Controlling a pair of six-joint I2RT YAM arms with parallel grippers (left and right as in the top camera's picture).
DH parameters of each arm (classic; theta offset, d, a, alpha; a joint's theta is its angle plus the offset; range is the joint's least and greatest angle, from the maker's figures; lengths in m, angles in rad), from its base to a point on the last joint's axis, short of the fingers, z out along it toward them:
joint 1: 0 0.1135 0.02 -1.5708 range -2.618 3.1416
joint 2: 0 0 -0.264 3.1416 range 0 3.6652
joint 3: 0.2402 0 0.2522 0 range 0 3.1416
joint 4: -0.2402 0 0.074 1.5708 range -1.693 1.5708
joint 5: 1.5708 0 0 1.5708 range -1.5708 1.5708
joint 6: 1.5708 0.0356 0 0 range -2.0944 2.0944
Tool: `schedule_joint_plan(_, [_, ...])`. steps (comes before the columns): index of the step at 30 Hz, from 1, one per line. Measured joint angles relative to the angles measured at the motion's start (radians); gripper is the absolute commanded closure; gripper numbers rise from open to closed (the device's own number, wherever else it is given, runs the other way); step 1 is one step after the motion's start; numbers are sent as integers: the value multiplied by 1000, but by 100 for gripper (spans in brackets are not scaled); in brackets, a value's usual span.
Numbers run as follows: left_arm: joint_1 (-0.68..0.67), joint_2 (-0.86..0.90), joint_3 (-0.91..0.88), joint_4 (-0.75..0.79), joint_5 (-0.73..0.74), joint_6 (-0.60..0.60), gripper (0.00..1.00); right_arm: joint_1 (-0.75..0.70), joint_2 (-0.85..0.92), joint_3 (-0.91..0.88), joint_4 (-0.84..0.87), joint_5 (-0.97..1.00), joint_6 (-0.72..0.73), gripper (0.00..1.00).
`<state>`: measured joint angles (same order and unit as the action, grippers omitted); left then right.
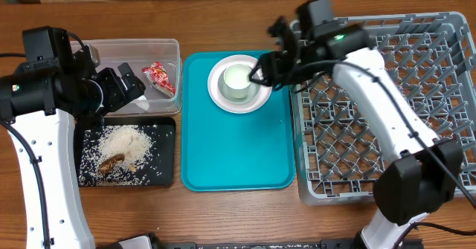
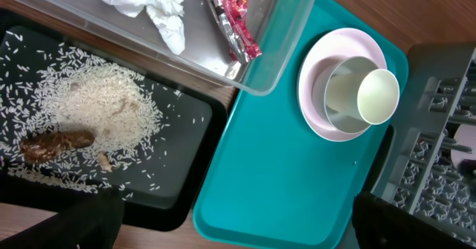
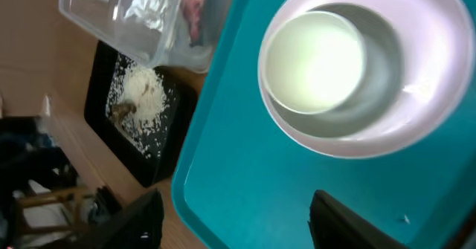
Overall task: Sort waste into correct bins and load items into the dishwasher
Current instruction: 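Lower the right gripper into the white cup and grasp it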
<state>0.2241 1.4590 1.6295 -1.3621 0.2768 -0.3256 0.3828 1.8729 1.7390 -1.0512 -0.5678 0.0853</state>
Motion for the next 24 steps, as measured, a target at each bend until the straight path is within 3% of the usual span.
schedule_joint_plan(9, [0,0,0,0,0,0,0,182,0,0,118,238,-1,34])
schedule_joint_plan(16, [0,0,0,0,0,0,0,270,0,0,201,410,-3,52])
schedule_joint_plan(24, [0,0,0,0,0,0,0,299,46,0,273,476,-3,57])
